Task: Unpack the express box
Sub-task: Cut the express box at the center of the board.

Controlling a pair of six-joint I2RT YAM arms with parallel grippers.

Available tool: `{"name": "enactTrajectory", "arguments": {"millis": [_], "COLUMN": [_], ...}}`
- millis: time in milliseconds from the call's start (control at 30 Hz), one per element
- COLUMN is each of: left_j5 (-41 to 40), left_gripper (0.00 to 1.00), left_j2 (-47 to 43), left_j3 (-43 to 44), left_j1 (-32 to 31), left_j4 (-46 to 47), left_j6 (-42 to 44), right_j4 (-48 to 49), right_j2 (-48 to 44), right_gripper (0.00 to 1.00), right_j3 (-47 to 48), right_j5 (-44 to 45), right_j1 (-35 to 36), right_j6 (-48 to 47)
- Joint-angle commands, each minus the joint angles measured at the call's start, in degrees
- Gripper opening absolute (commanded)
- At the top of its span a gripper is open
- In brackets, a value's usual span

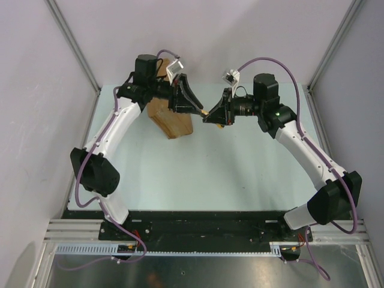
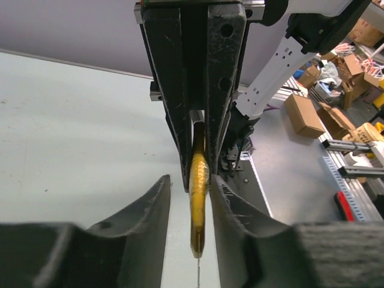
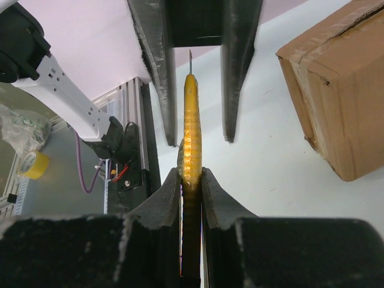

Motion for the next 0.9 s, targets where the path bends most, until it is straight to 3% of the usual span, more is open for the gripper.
{"name": "enactTrajectory", "arguments": {"millis": [0,33,100,133,233,367,400,433,467,500,633,733,800,867], "left_j5": [5.38,6.08,6.27,6.09,5.65,5.12,4.86,4.51,3.46,1.71,-4.01,-11.54,-16.13,-20.00], "left_gripper": [0.28,0.20,0.20,0.32,0.39,0.27,0.22,0.08,0.00,0.00,0.00,0.00,0.00,0.00], "left_j2": [-3.13,-3.13,-3.91,-4.18,-4.97,-5.32,-5.58,-5.76,-5.76,-5.94,-6.64,-8.74,-10.15,-12.16], "left_j3": [0.83,0.39,-0.31,-1.01,-1.63,-2.16,-1.99,-1.73,-1.46,-1.11,3.35,7.40,8.91,9.97], "left_j1": [-0.01,-0.01,-0.10,-0.10,-0.10,-0.10,-0.10,-0.10,-0.18,-0.18,-0.27,-0.36,-0.36,-0.36], "left_j4": [0.65,0.65,0.74,0.74,0.74,0.83,0.66,0.65,0.57,0.57,0.65,1.53,3.19,4.95], "left_j6": [3.81,3.89,4.07,4.33,4.69,4.25,4.25,4.25,3.64,3.28,-0.75,-6.55,-12.35,-18.67], "right_j4": [-0.02,0.42,1.92,2.36,4.03,5.00,5.00,4.83,4.48,4.38,8.58,18.86,24.58,29.23], "right_j2": [-1.32,-1.50,-1.68,-1.76,-1.94,-2.47,-2.56,-2.82,-2.99,-3.17,-6.50,-10.11,-12.13,-13.18], "right_gripper": [0.00,0.00,0.00,0.00,0.00,0.00,0.00,0.00,0.00,0.00,0.43,0.60,0.66,0.84], "right_j3": [2.10,1.83,1.66,1.74,1.57,1.39,1.22,1.30,1.22,1.13,-1.58,-3.78,-4.06,-4.50], "right_j5": [0.53,0.70,0.70,0.88,0.44,0.18,0.09,0.09,0.09,0.26,3.42,9.48,13.96,17.91], "right_j1": [0.28,0.36,0.36,0.28,0.19,0.10,0.19,0.10,0.19,0.19,0.37,0.37,0.10,0.10], "right_j6": [-0.61,-0.35,0.53,0.88,1.94,2.56,2.47,2.38,2.29,2.12,3.16,9.66,14.41,18.00]}}
